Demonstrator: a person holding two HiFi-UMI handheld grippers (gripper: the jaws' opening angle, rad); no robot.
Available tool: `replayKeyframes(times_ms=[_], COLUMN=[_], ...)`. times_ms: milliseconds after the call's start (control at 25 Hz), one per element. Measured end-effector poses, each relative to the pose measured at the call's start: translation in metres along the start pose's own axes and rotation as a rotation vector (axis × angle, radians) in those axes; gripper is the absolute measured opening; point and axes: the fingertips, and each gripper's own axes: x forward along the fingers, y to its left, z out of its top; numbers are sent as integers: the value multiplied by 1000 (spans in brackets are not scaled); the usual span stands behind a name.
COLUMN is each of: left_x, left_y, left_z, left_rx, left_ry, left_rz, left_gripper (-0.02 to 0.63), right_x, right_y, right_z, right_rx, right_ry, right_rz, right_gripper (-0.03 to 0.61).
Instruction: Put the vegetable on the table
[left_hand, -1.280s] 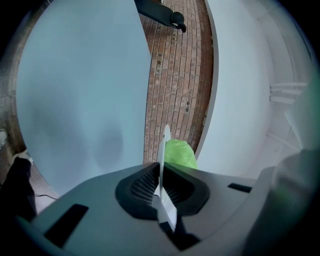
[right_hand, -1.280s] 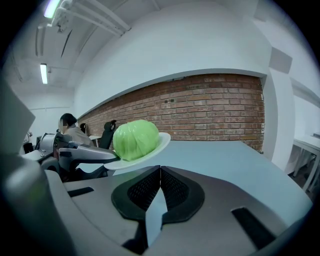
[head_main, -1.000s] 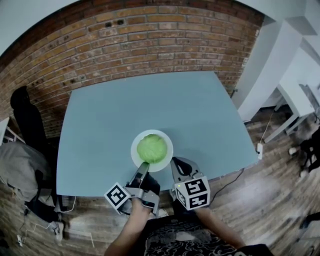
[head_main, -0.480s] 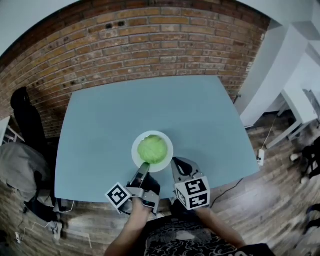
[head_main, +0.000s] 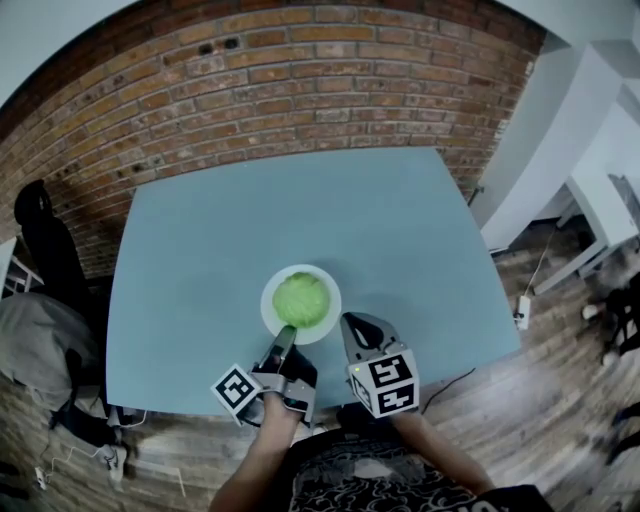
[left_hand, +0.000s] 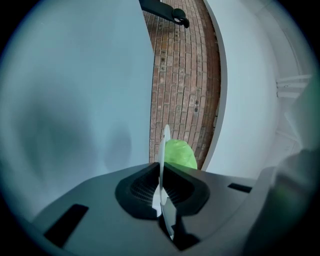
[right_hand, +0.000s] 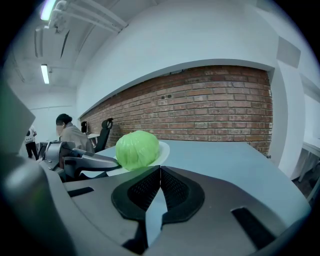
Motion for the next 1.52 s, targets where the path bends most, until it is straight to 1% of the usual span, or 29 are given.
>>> replayKeyframes(times_ms=[200, 680, 920, 1520], left_x=[12, 32, 45, 63], left_y=[14, 48, 61, 89], left_z=[2, 3, 5, 18], left_rx=[-16, 13, 52, 73], left_ry=[5, 32, 44, 60], left_rz=[13, 75, 120, 228], left_gripper=[14, 14, 15, 20], right_x=[10, 30, 39, 63], right_y=[-8, -26, -33, -45], right_z=[-3, -12, -14, -21], right_rx=[2, 16, 30, 63], right_ry=[12, 45, 57, 90], right_rz=[6, 25, 35, 35], right_gripper=[9, 9, 9, 9])
